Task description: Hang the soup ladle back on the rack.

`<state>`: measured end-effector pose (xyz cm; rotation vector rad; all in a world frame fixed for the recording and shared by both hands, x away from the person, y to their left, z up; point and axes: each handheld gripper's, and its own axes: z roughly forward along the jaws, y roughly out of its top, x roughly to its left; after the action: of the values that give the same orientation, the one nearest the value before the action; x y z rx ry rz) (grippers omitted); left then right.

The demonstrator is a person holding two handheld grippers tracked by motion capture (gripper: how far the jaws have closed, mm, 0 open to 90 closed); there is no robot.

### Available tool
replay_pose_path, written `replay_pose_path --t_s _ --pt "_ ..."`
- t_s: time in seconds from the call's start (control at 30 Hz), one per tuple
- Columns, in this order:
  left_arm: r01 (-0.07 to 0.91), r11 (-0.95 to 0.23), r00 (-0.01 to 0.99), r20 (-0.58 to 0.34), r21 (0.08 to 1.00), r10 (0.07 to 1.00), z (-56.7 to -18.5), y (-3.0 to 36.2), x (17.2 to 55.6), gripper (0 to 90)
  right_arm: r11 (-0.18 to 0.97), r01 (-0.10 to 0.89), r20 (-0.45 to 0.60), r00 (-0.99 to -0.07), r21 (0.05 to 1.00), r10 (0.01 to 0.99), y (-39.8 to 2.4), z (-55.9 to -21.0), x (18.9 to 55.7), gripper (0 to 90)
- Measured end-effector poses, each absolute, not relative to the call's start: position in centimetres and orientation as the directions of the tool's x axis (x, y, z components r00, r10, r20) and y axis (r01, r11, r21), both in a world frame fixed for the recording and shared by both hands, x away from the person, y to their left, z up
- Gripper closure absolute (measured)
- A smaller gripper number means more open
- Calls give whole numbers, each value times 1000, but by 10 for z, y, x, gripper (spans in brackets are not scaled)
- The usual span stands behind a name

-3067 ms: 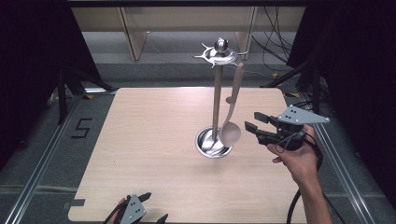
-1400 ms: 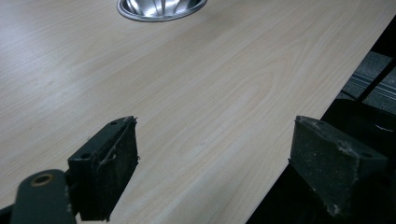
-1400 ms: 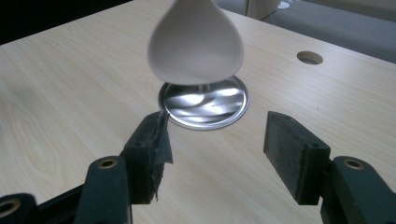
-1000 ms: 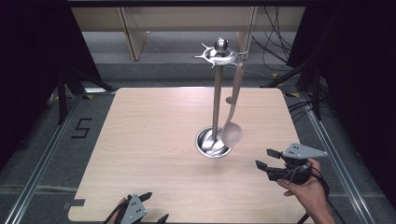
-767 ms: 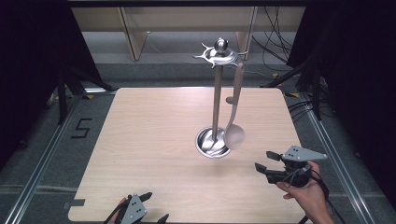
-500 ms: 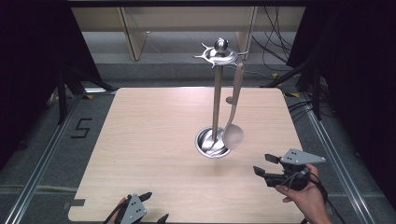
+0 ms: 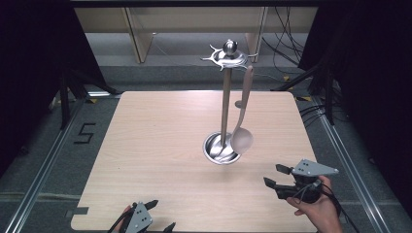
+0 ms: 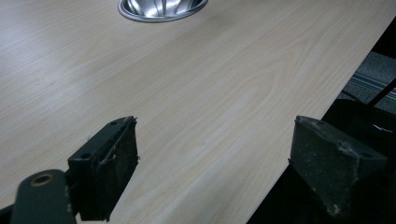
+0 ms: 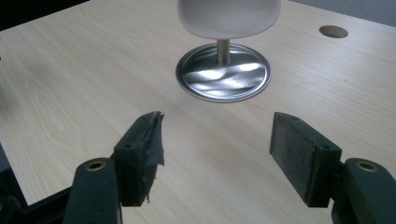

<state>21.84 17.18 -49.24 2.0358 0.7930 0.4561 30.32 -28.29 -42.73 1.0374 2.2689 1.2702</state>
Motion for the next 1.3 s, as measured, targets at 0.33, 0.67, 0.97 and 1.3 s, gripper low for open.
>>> replay_pose_path --t_s 0.33,0.67,0.97,1.3 --pt "360 -410 729 21 838 684 -492 172 218 147 335 430 58 -682 838 729 -284 -434 301 346" --pt "360 -419 730 27 834 683 -492 173 218 147 323 458 87 -675 828 733 -283 -441 297 340" --pt "358 -383 725 5 852 688 -494 170 218 147 337 450 71 -679 827 731 -284 -444 295 340" --pt "358 -385 725 7 851 689 -494 170 218 147 332 448 77 -682 830 727 -285 -449 290 332"
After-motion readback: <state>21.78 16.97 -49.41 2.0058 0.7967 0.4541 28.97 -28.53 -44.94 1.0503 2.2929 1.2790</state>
